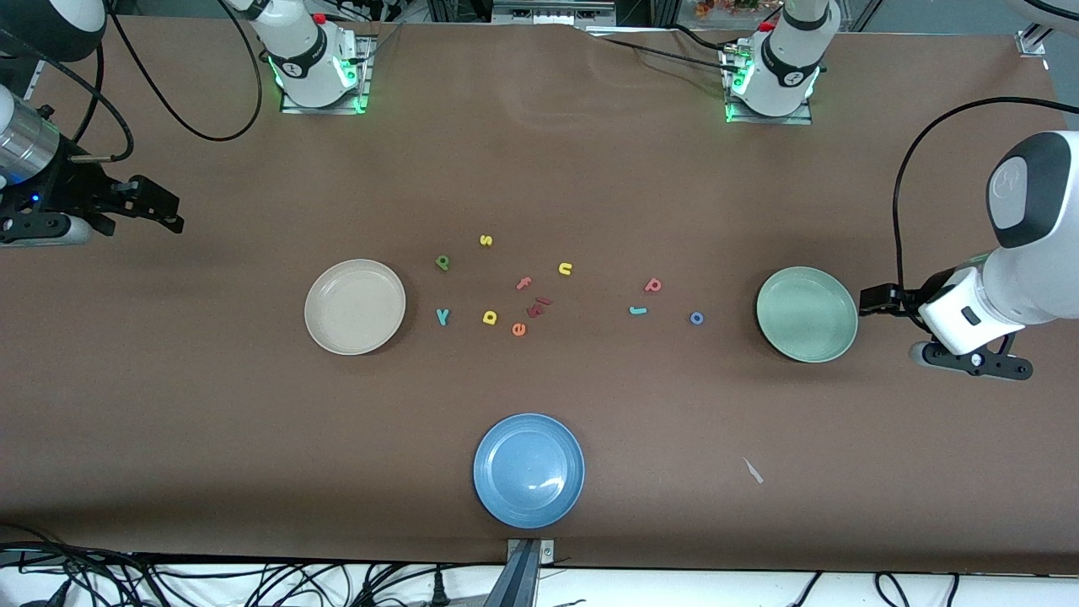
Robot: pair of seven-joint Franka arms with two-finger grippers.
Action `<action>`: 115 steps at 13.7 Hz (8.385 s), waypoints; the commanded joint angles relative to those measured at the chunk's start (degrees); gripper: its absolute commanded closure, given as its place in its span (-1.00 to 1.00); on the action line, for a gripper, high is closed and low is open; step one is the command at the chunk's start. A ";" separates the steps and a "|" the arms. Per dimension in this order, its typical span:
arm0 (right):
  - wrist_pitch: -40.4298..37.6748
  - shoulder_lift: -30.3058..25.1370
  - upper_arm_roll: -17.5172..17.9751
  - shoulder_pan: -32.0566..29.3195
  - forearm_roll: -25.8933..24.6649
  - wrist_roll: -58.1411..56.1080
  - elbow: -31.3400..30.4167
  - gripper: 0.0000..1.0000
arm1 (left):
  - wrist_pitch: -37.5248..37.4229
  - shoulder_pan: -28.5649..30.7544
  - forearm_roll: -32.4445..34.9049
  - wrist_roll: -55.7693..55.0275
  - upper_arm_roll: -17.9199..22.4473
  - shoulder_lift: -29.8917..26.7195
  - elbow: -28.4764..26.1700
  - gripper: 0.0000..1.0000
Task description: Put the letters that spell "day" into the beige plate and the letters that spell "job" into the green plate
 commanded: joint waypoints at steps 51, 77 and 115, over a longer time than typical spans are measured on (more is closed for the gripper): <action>-0.28 0.52 0.83 -0.68 -0.32 0.68 1.20 -1.00 | -0.45 -0.84 -1.49 1.31 -0.42 -0.11 0.93 -1.00; -0.19 0.61 0.83 -0.77 -0.32 0.68 1.11 -1.00 | 0.08 -0.84 -1.49 1.31 -0.42 0.07 1.02 -1.00; -0.19 0.61 0.83 -0.77 -0.32 0.77 1.11 -1.00 | 36.63 -16.57 -7.29 -39.29 -0.42 4.98 -27.72 -0.73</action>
